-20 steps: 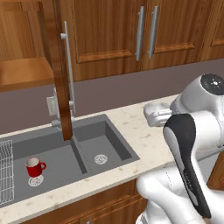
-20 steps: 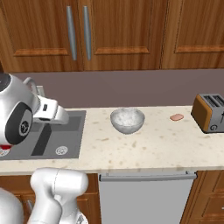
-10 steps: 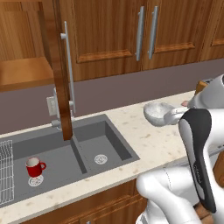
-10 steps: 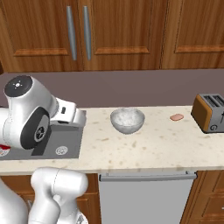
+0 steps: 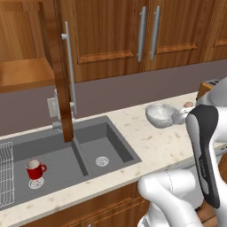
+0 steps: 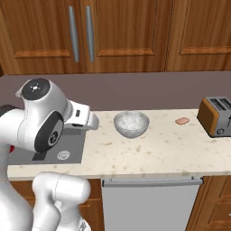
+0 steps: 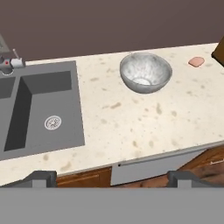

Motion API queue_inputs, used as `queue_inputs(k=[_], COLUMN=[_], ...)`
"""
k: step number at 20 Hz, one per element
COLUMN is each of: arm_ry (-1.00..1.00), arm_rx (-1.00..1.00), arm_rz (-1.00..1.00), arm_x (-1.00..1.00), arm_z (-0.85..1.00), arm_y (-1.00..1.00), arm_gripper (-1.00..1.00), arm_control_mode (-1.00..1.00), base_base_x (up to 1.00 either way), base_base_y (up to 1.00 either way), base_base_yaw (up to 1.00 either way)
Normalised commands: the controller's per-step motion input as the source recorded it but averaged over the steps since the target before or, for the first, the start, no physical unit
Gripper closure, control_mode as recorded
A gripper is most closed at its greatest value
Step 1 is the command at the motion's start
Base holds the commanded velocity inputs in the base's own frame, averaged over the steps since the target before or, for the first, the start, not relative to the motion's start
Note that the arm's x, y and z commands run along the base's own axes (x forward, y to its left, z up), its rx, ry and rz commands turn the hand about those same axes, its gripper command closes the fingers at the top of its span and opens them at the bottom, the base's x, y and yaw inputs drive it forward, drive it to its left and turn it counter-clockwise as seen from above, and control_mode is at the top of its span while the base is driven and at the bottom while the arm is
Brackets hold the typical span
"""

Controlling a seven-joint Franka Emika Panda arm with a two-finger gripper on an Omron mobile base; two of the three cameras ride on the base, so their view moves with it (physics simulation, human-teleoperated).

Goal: Pick the mug and place it in the sink. Pick the bowl and place it in the open cabinet and then close the cabinet.

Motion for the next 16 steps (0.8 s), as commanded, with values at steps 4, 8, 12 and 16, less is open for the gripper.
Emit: queue_inputs(k=[4, 8, 12, 16], arm_ry=[0.0, 0.0, 0.0, -0.01], arm_rx=[0.0, -0.03, -0.02, -0.02], arm_rz=[0.03, 0.04, 0.04, 0.04], arm_x=[0.16, 0.24, 0.3, 0.29], arm_z=[-0.15, -0.29, -0.3, -0.26], arm_y=[-0.02, 0.0, -0.02, -0.01], arm_gripper=[-1.0, -1.0, -1.0, -1.0], arm_control_mode=[-1.0, -1.0, -1.0, -1.0], base_base_x=[0.0, 0.0, 0.0, 0.0], base_base_y=[0.0, 0.0, 0.0, 0.0], base_base_yaw=[0.0, 0.0, 0.0, 0.0])
